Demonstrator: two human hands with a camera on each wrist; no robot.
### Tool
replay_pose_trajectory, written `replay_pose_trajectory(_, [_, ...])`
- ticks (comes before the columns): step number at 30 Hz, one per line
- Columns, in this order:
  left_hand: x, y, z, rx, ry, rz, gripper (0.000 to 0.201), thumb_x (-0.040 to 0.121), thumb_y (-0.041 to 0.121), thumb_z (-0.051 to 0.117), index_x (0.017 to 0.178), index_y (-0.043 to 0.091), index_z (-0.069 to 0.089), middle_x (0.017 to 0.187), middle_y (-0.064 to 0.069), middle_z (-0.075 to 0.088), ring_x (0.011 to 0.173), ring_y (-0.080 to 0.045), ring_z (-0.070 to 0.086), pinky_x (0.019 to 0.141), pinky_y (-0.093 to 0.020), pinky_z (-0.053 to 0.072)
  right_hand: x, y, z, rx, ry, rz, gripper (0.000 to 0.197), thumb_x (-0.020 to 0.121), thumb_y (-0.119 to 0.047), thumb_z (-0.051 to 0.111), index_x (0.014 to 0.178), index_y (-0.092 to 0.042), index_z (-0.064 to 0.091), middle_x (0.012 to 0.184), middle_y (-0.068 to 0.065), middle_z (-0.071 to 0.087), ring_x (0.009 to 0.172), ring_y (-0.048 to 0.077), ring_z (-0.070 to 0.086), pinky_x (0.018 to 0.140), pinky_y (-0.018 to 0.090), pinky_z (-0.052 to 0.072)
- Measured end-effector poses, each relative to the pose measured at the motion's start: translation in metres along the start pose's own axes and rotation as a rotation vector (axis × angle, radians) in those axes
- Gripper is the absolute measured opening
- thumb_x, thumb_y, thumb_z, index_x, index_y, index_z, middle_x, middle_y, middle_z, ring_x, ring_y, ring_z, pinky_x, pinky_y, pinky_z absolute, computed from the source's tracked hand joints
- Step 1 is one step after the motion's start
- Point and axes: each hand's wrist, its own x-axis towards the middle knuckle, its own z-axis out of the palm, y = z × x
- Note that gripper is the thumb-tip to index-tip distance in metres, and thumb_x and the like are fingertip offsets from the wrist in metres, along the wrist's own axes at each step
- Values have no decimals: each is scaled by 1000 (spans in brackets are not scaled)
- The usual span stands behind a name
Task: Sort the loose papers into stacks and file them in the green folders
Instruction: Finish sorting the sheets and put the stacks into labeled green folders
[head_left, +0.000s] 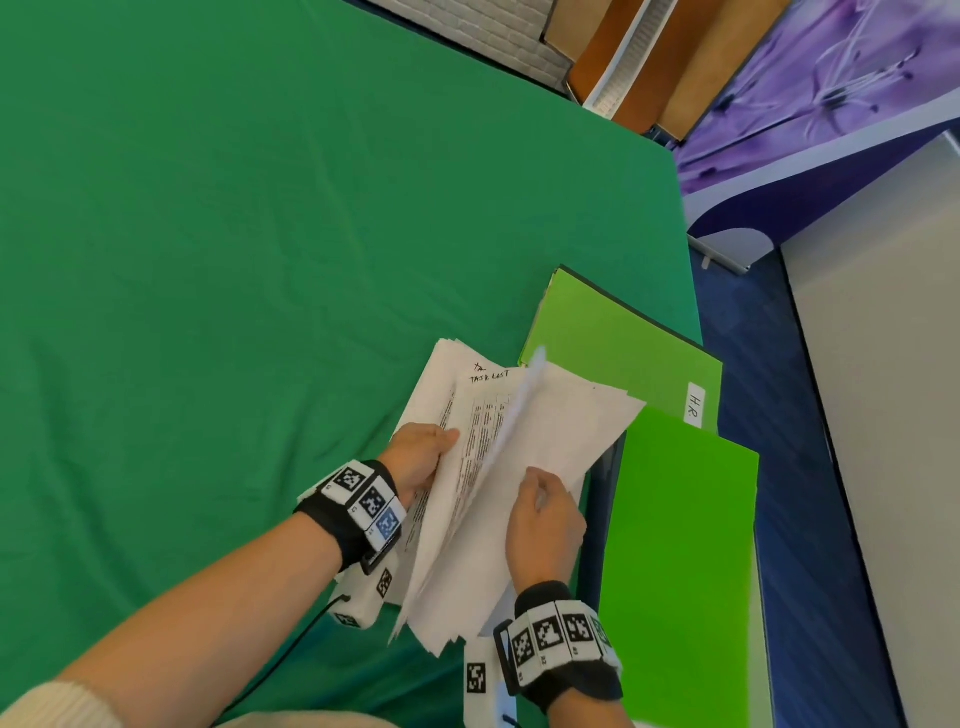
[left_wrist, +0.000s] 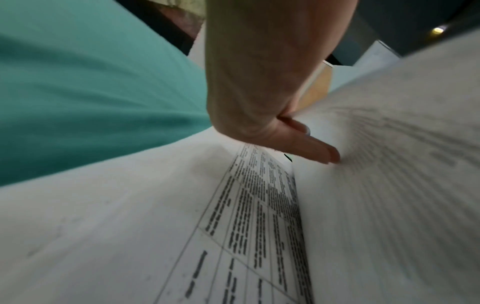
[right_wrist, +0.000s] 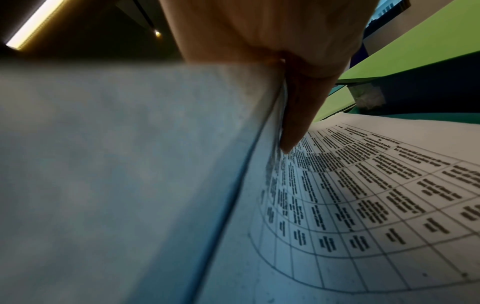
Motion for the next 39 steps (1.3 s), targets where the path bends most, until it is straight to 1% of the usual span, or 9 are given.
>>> replay_pose_trajectory(2, [1,-4,5,84,16,5,26,99,17,53,74,11,53,76,-8,64,57,-14,63,49,-23,49,-2,-5,1,16,-10,10,55,91,-68,36,104,-24,67,101,-3,66,98,18,59,88,35,48])
replay_pose_trajectory(5, [2,-5,8,207,26,4,24,101,26,47,81,13,49,96,-13,66,85,-28,65,75,-39,56,-4,-9,1,24,-11,-38,65,82,-81,31,95,-27,64,98,-9,66,94,16,59,87,35,49])
replay_pose_trajectory(13, [-21,11,14,310,-282,-26,62,96,66,21,115,22,61,109,-4,71,99,-18,68,89,-38,49,-4,1,6,65,-40,-39,48,83,-56,65,119,-27,53,114,-6,63,105,16,60,90,35,50])
replay_pose_trajectory(19, [-17,7,26,503,-224,176,59,78,74,54,104,21,60,106,4,62,98,-10,59,89,-33,48,-6,-4,9,32,-109,-151,38,93,-56,44,120,-32,56,107,-9,62,99,10,59,88,36,52])
replay_pose_trajectory(24, [-16,11,31,619,-168,239,58,67,64,75,102,20,60,107,6,61,102,-10,57,86,-28,48,-5,0,11,5,-168,-196,47,83,-56,30,106,-27,59,98,-5,62,92,12,59,81,41,53])
replay_pose_trajectory(28, [-12,11,32,632,-161,278,35,77,44,75,96,16,65,100,2,66,98,-12,60,78,-24,48,-7,-1,8,12,-207,-198,47,81,-58,31,109,-29,56,101,-8,60,96,11,56,85,39,50])
replay_pose_trajectory(32, [-9,8,27,652,-148,367,10,90,23,62,89,14,66,94,-1,68,94,-19,61,90,-37,51,-9,-3,6,101,-227,-130,50,87,-50,28,124,-27,54,114,-7,59,106,11,53,97,38,44])
replay_pose_trajectory(36, [-11,4,27,618,-138,342,37,84,49,68,93,13,63,98,2,65,97,-14,59,85,-29,48,-7,-3,11,63,-213,-94,42,101,-34,22,124,-23,55,117,-2,60,110,15,53,103,41,41])
replay_pose_trajectory(39, [-13,6,29,630,-84,330,49,74,56,74,96,14,63,99,4,64,97,-12,58,83,-26,47,-5,-1,13,27,-193,-103,36,102,-28,23,109,-22,59,102,-1,62,99,16,57,94,43,47])
